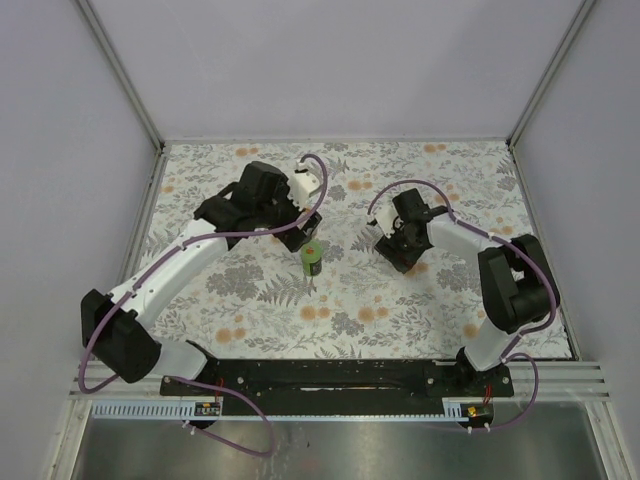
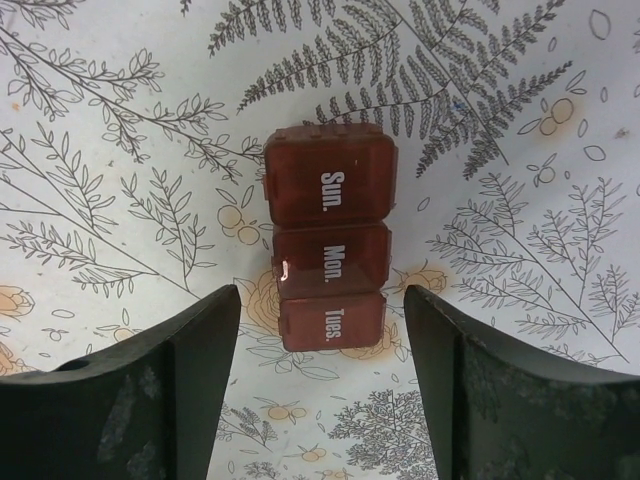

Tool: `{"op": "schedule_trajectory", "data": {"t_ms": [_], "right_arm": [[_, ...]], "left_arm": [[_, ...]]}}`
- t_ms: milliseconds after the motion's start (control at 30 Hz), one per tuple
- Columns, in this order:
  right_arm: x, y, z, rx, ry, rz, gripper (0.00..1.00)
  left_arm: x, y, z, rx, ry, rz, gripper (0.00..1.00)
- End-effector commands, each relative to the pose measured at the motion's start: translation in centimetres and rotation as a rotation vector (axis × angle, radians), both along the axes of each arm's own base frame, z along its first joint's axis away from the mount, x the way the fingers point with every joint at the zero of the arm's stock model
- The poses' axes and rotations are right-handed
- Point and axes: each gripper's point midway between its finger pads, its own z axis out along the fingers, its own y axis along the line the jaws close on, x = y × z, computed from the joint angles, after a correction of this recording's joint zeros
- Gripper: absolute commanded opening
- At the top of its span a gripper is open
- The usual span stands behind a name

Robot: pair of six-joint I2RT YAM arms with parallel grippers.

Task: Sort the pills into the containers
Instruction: Open the pill container at the center of the board.

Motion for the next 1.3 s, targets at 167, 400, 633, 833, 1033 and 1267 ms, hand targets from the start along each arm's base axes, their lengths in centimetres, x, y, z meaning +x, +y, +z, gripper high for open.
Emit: {"op": "schedule_trajectory", "data": {"t_ms": [167,400,633,833,1033,1267], "right_arm": [[0.7,0.9,0.4,0.020,0.031,0.037,0.65],[0.7,1.1,1.0,0.027,0.047,0.027,0.29],[-0.7,3.0,7.3,0.183,0.002,0.019,0.15],[-2.5,5.5,15.4,0.402,-0.095,0.053,0.15],[-3.2,7.0,20.8,0.529,-0.226,0.077,0.14],[-3.0,8.0,21.9,0.493,-0.320,0.087,0.13]], "left_arm": [[0.0,-1.0,3.9,-0.188,-0.073,-0.017,0.99],[0.0,-1.6,4.7,-0.250,-0.046,-0.020,0.99],[-0.1,-3.6,5.9,-0.361,0.012,-0.036,0.99],[0.7,-6.0,6.8,-0.450,0.157,-0.004,0.99],[1.6,-9.0,9.4,-0.545,0.273,-0.043,0.97],[1.7,-11.2,10.8,-0.612,0.386,-0.051,0.92]]}}
